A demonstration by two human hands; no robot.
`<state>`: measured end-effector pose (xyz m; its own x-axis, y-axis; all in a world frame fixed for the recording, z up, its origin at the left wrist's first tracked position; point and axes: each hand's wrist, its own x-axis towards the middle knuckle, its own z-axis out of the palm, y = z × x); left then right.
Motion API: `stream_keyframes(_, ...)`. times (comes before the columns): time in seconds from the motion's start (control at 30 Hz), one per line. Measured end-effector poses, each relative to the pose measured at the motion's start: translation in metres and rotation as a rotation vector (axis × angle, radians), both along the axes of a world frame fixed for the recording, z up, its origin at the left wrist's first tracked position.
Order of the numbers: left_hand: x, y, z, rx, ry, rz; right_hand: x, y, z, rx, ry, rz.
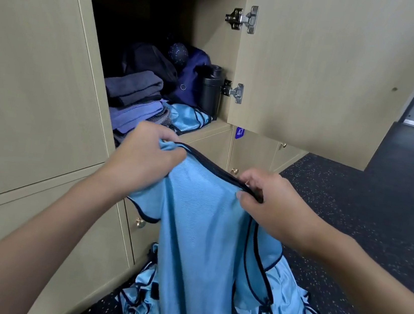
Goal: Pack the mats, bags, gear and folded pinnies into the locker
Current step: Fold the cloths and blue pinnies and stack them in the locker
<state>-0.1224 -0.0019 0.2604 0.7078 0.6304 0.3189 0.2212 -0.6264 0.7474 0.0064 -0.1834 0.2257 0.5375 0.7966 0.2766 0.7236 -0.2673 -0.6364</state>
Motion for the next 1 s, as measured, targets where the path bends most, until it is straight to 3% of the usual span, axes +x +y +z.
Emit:
stream_keyframes(0.1,-0.002,0.003,-0.004,0.093,0.026,0.026,-0.002,0.0,0.003,-0.007,-0.054,-0.026)
stream_keyframes(0.17,-0.002,-0.009,-0.007,0.195,0.099,-0.128,-0.006,0.002,0.004,-0.008,-0.058,-0.005)
stream_keyframes(0.27,0.003,-0.033,-0.014,0.079,0.121,-0.424,-0.013,0.006,0.007,0.042,-0.033,0.037)
stream_keyframes(0.33,0.007,-0.04,-0.02,0.075,0.116,-0.486,-0.013,0.007,0.008,0.057,-0.027,0.054)
stream_keyframes(0.6,0.005,-0.016,-0.01,0.144,-0.027,-0.176,0.0,-0.003,0.01,0.058,-0.06,-0.132)
stream_keyframes(0.8,0.004,-0.003,-0.01,0.217,-0.024,0.052,0.0,-0.002,0.01,0.068,-0.095,-0.165)
stream_keyframes(0.87,0.003,-0.002,-0.012,0.198,-0.012,-0.014,0.0,-0.003,0.011,0.082,-0.093,-0.153)
stream_keyframes(1.0,0.005,-0.027,-0.021,0.058,0.043,-0.386,-0.006,-0.003,0.015,0.052,-0.123,-0.037)
